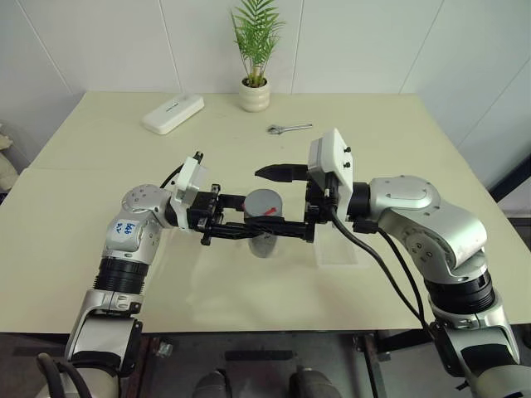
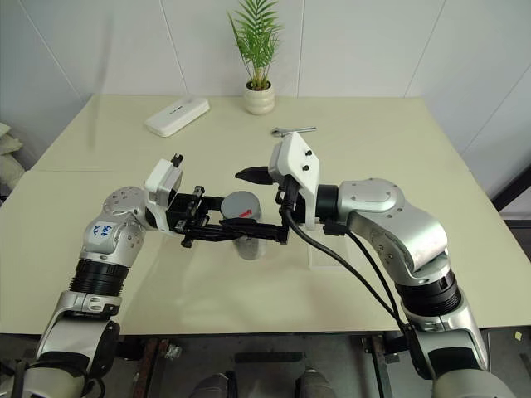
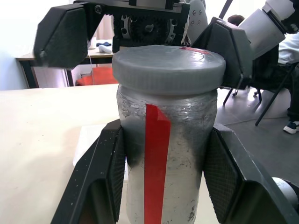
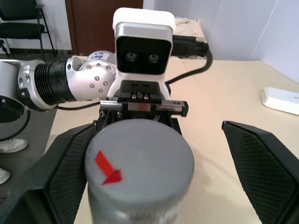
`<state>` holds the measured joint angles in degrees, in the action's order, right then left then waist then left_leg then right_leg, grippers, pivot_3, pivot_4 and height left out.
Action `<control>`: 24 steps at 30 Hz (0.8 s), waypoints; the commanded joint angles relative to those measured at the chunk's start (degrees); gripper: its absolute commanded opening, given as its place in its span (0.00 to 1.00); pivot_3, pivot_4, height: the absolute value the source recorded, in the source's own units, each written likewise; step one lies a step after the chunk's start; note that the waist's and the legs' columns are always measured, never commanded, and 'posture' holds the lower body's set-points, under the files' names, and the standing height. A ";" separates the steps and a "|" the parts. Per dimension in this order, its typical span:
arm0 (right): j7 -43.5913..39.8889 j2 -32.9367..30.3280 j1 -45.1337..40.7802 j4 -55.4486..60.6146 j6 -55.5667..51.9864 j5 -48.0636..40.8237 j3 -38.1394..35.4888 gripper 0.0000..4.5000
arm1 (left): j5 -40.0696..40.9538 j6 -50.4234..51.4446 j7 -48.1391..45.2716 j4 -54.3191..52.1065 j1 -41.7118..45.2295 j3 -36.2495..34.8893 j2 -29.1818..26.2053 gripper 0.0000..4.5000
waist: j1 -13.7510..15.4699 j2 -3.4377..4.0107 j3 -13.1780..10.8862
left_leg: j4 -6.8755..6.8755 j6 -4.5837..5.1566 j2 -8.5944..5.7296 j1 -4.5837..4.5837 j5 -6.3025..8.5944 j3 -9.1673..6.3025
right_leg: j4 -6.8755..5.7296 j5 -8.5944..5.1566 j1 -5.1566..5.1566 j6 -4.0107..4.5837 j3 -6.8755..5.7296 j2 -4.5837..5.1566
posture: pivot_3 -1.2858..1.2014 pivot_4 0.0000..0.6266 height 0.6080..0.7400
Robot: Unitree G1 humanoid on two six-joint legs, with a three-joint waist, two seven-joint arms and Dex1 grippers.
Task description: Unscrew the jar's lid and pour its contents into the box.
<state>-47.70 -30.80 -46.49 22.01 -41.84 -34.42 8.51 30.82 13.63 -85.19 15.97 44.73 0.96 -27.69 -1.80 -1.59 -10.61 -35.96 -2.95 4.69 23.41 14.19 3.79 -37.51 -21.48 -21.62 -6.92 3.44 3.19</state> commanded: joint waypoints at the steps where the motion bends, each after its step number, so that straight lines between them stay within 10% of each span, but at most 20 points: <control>1: 2.24 -2.31 0.51 1.34 -0.82 -0.03 -5.27 1.00 | 0.24 -1.44 -1.65 -0.73 0.91 -0.37 -0.14 0.44 | 0.01 0.00 0.00 | 0.00 0.00 0.00 0.00 0.00 0.00 | 0.00 0.00 0.00 0.00 0.00 0.00 | 0.52 0.24 1.00; 24: 4.12 -10.60 6.83 12.89 -9.27 -10.70 -14.03 1.00 | -0.32 -2.50 -2.02 1.24 0.76 -0.73 -0.15 0.44 | 0.11 -0.01 -0.03 | -0.02 0.04 0.00 0.02 0.02 0.00 | 0.04 0.00 0.01 0.00 0.01 0.01 | 0.52 0.24 1.00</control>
<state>-43.68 -40.84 -39.16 32.55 -51.32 -43.25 -3.20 30.05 11.80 -85.93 18.33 44.78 0.62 -27.73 -1.69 -1.60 -10.65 -35.98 -2.91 4.69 23.43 14.21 3.79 -37.47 -21.48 -21.61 -6.92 3.46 3.20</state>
